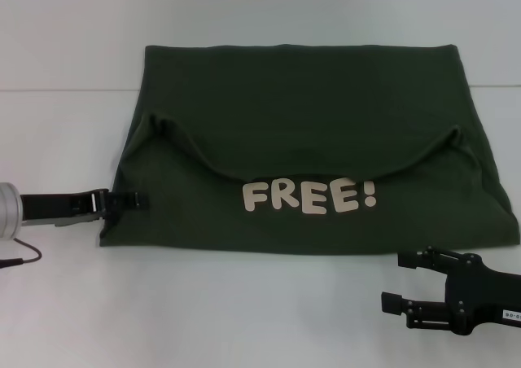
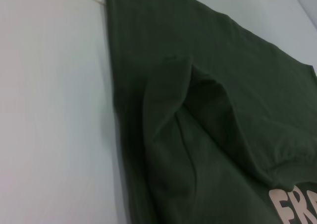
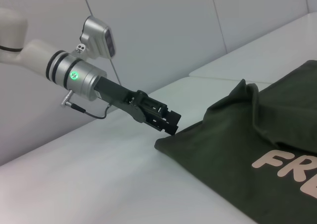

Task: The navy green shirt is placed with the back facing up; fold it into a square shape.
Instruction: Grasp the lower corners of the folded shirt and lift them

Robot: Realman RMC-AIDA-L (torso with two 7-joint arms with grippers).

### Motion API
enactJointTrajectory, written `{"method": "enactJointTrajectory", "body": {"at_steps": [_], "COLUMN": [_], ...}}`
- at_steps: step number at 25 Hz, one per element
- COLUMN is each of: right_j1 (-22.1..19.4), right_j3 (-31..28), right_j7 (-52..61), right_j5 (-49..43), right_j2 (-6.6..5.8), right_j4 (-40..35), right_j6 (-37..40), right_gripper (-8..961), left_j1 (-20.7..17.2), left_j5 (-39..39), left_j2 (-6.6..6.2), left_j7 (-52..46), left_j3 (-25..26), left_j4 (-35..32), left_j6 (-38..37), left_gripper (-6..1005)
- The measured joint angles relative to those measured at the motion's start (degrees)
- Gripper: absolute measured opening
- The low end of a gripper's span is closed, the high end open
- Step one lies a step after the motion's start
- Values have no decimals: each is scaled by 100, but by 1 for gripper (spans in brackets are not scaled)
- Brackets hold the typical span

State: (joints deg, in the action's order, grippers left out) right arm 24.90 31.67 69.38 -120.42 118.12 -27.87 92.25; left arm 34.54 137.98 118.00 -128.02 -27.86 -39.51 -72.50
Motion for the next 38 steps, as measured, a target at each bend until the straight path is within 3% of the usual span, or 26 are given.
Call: {"method": "enactJointTrajectory", "body": {"at_steps": [28, 34, 38], "right_j1": [-16, 6, 14], "right_j3": [-43, -79, -84], "right_j7": [185, 563, 1583], "right_j5": [33, 37, 34], "right_j2": [-1, -84, -127], "right_j4": [1, -61, -639], "right_j6": [63, 97, -24], "right_gripper": [920, 919, 918], "left_j1": [65, 75, 82], "left_j5": [141, 142, 142], "left_j2": [39, 39, 33], "left_j7": [31, 53, 97], "left_j3": [-460, -467, -467], "left_j4": [58, 58, 57], "left_j6": [93, 91, 66], "left_gripper": [620, 372, 209]}}
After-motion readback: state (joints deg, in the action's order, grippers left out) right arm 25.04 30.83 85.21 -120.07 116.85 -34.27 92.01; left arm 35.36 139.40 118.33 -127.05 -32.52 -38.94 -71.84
